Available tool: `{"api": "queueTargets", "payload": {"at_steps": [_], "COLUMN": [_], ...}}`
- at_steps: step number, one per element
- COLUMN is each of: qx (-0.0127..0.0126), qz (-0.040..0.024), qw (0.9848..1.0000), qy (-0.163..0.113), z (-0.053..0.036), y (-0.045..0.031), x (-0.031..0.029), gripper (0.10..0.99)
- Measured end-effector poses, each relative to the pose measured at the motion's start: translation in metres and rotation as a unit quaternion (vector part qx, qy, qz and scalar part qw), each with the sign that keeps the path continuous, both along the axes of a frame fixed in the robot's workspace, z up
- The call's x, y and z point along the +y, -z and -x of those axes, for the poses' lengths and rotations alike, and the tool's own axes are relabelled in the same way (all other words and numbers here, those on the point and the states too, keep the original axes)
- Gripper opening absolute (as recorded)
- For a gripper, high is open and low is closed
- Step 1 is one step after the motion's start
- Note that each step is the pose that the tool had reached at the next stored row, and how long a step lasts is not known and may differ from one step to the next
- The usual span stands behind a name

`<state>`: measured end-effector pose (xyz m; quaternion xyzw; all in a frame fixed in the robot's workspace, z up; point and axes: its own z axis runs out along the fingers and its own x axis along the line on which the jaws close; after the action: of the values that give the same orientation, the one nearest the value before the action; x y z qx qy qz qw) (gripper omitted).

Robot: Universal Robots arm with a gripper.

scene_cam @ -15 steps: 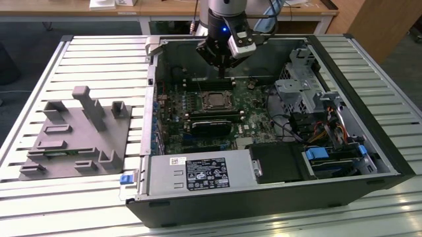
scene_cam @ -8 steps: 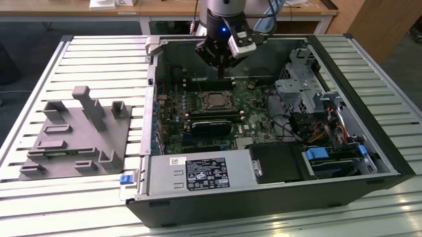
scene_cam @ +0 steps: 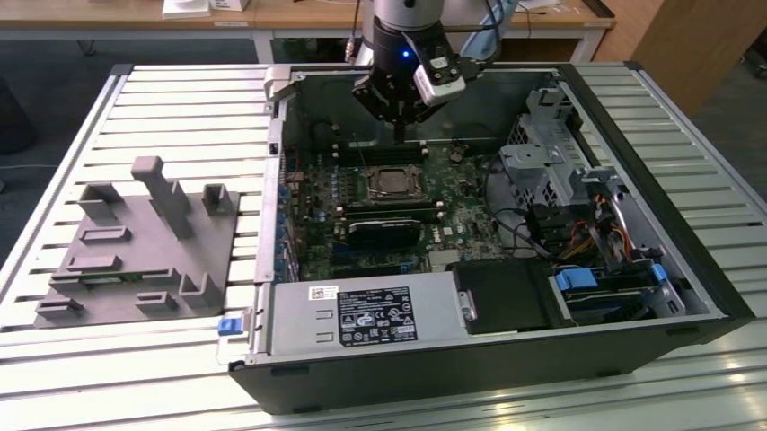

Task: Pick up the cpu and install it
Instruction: 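Install the first cpu locking lever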

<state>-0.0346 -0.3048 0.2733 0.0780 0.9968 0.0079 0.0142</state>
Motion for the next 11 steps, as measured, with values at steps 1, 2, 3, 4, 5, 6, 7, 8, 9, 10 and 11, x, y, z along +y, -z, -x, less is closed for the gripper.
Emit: {"api": "queueTargets", "payload": {"at_steps": [1,2,3,4,5,6,7,8,9,10,11], "qx": [0.0000,0.0000,0.0000,0.0000,0.0000,0.0000,0.0000,0.0000,0.0000,0.0000,0.0000], "qz": [0.0000,0.0000,0.0000,0.0000,0.0000,0.0000,0.0000,0.0000,0.0000,0.0000,0.0000], "qw": [1.0000,1.0000,1.0000,1.0000,1.0000,1.0000,1.0000,0.9999,0.9999,0.9999,0.9999], "qy": [-0.001,-0.003,-0.005,-0.006,-0.007,-0.008,-0.010,-0.011,-0.013,-0.014,-0.016], "z": [0.0000,0.0000,0.0000,0.0000,0.0000,0.0000,0.0000,0.0000,0.0000,0.0000,0.0000], "y": [0.0000,0.0000,0.0000,0.0000,0.0001,0.0001,0.0001,0.0001,0.0001,0.0001,0.0001], "x": [0.0000,0.0000,0.0000,0.0000,0.0000,0.0000,0.0000,0.0000,0.0000,0.0000,0.0000], "gripper": [0.106,0.106,0.106,0.106,0.106,0.106,0.106,0.106,0.106,0.106,0.106]}}
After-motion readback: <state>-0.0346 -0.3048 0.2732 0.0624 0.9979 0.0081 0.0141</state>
